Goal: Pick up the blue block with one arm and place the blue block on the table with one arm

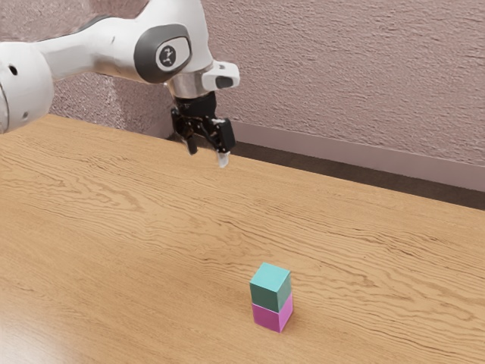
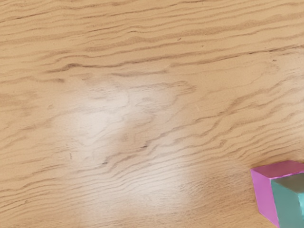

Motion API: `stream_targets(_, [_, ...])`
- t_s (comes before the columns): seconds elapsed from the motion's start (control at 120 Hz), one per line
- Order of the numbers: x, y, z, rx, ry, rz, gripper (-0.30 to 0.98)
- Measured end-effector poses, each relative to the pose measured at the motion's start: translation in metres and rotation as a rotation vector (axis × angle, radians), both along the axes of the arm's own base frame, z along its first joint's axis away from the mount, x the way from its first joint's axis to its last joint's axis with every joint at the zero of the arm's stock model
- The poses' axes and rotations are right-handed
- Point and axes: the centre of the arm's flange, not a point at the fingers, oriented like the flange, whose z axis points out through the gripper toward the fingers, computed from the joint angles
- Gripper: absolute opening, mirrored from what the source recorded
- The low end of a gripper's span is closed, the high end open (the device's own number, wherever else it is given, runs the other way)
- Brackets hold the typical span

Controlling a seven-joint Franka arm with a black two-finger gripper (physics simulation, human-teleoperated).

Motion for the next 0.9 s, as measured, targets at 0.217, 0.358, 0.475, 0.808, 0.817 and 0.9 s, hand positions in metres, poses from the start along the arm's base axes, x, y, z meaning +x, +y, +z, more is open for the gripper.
stream_targets(0.217, [-0.013,-0.045,-0.073,-0.031,0.028,0.034,0.69])
stream_targets(0.358, [-0.029,-0.074,-0.097,-0.037,0.031,0.041,0.69])
stream_targets(0.475, [-0.045,-0.104,-0.117,-0.054,0.042,0.048,0.69])
stream_targets(0.808, [-0.091,-0.155,-0.161,-0.096,0.089,0.095,0.69])
stream_targets(0.817, [-0.09,-0.155,-0.162,-0.096,0.089,0.098,0.69])
stream_targets(0.9, [-0.088,-0.155,-0.169,-0.092,0.09,0.12,0.69])
